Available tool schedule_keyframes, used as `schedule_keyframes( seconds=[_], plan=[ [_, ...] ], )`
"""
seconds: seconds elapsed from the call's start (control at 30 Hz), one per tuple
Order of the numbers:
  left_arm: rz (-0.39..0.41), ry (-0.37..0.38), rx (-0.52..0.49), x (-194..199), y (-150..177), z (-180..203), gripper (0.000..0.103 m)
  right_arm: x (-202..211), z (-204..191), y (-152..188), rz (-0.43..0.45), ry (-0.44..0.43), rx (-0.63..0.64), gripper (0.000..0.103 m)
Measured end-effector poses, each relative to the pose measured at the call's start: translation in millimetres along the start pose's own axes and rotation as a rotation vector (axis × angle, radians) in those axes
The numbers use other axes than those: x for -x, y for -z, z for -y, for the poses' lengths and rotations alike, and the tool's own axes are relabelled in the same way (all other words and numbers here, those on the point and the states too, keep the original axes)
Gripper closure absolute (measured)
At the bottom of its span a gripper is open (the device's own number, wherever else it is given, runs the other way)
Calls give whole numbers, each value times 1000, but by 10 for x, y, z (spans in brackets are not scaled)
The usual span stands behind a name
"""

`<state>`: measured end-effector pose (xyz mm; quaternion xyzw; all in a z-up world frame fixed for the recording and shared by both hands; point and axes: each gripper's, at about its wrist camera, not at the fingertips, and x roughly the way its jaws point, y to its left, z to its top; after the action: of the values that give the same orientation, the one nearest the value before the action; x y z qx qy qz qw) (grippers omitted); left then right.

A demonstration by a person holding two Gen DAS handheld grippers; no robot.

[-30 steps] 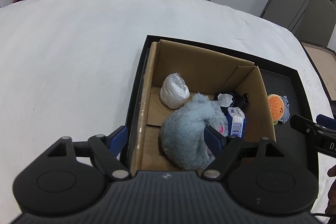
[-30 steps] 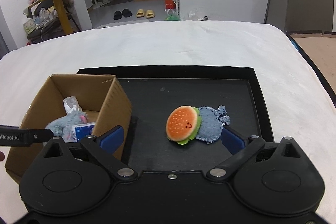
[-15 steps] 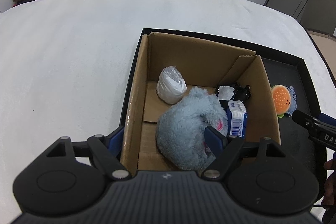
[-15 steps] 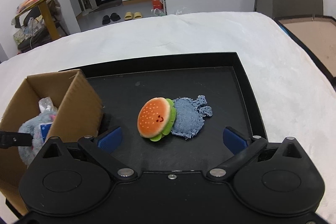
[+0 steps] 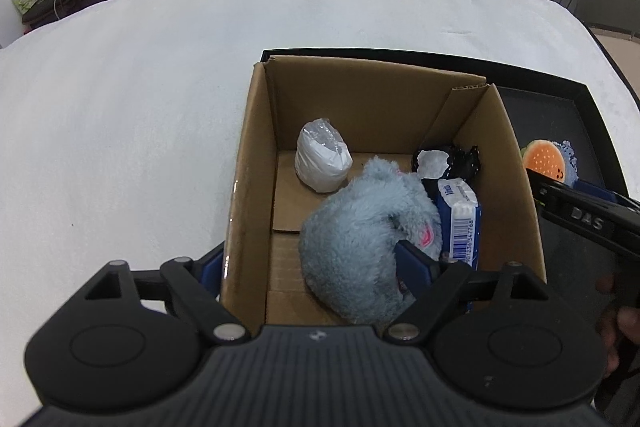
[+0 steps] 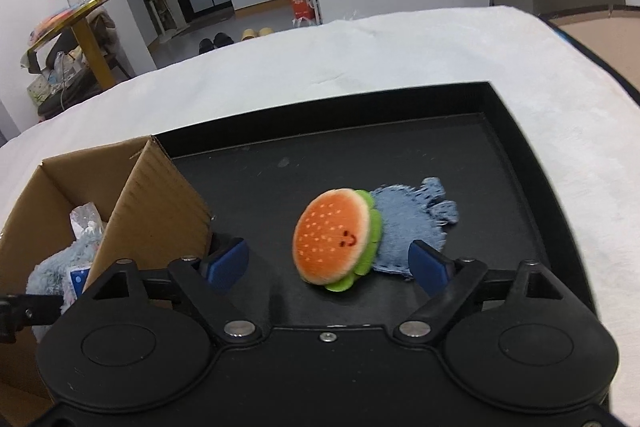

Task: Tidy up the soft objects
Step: 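Move the right gripper back over the burger plush on the tray, then close the right gripper on the burger plush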

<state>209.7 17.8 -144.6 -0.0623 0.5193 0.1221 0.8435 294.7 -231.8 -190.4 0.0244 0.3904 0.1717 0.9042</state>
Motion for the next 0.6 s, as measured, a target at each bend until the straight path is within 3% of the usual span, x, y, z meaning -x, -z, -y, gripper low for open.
schedule_keyframes(
  seconds=[0.2, 0.23, 0.27, 0.33, 0.37, 0.6],
  plan=[
    [-5, -11, 2, -15, 0, 9, 18, -120, -24, 12, -13, -1, -2, 23],
    [-5, -11, 3, -14, -3, 9, 18, -125, -21, 13, -13, 2, -1, 29],
    [-5, -10, 4, -17, -4, 14, 18, -133, -17, 16, -17, 6, 2, 44],
    [-4, -7, 6, -19, -5, 10, 18, -153, -9, 18, -32, 36, 1, 65],
    [-3, -5, 7, -15, -5, 6, 18, -143, 5, 17, -28, 37, -1, 68],
    [0, 2, 15, -13, 4, -4, 18, -14, 79, 81, -12, 26, -8, 75]
  ],
)
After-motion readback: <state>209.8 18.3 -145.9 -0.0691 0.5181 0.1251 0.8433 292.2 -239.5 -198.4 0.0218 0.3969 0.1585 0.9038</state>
